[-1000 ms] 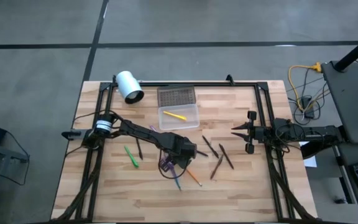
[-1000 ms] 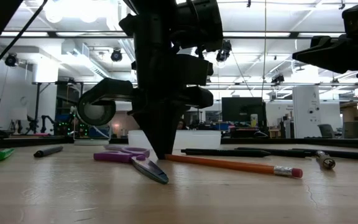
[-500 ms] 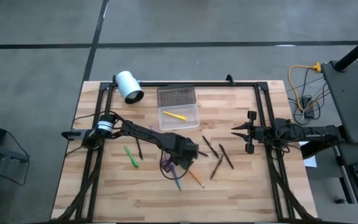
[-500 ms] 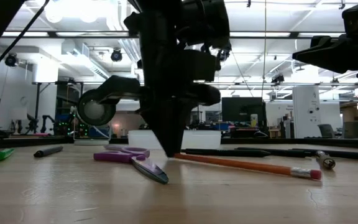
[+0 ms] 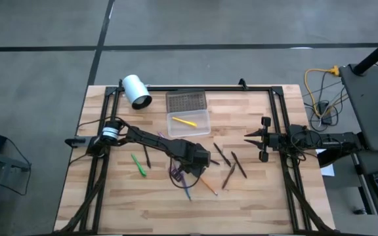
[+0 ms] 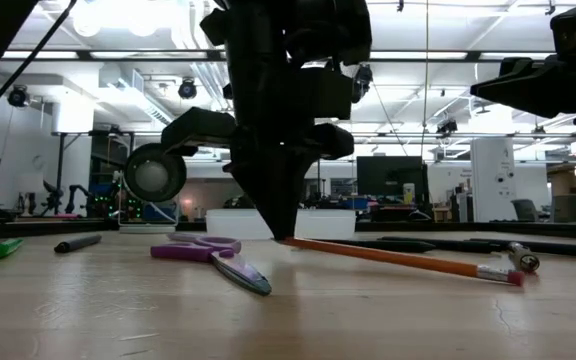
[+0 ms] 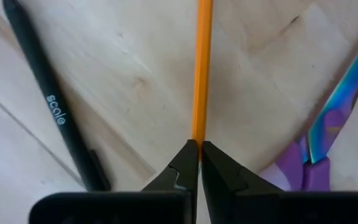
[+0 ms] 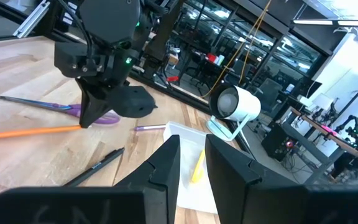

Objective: Pick & place school supplies into a supply box
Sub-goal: Put the violet pen into the supply box

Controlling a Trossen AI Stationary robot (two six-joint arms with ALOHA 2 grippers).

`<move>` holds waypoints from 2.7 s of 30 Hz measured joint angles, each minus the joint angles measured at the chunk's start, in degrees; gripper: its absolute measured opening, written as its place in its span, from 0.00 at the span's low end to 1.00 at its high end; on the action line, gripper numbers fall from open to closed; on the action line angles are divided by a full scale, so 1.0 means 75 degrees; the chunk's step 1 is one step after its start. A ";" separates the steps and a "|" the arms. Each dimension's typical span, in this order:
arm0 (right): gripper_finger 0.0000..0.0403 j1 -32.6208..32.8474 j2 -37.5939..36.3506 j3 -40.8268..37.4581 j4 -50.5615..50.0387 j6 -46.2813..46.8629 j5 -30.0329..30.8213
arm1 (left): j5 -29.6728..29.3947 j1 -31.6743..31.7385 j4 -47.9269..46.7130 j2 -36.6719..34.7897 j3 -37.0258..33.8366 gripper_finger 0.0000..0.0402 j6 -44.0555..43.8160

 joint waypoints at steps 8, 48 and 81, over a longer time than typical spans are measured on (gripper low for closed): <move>0.17 0.0000 0.0000 -0.0001 0.0000 0.0000 0.0000 | -0.0283 -0.0047 -0.0016 -0.0184 0.0000 0.00 -0.0335; 0.17 0.0000 0.0000 -0.0001 0.0000 -0.0002 0.0000 | -0.1166 -0.0221 -0.0269 -0.0367 -0.0058 0.00 -0.2248; 0.17 0.0000 0.0000 -0.0001 -0.0003 0.0000 0.0003 | -0.0912 0.0498 0.1556 -0.0169 -0.0052 0.21 -0.0502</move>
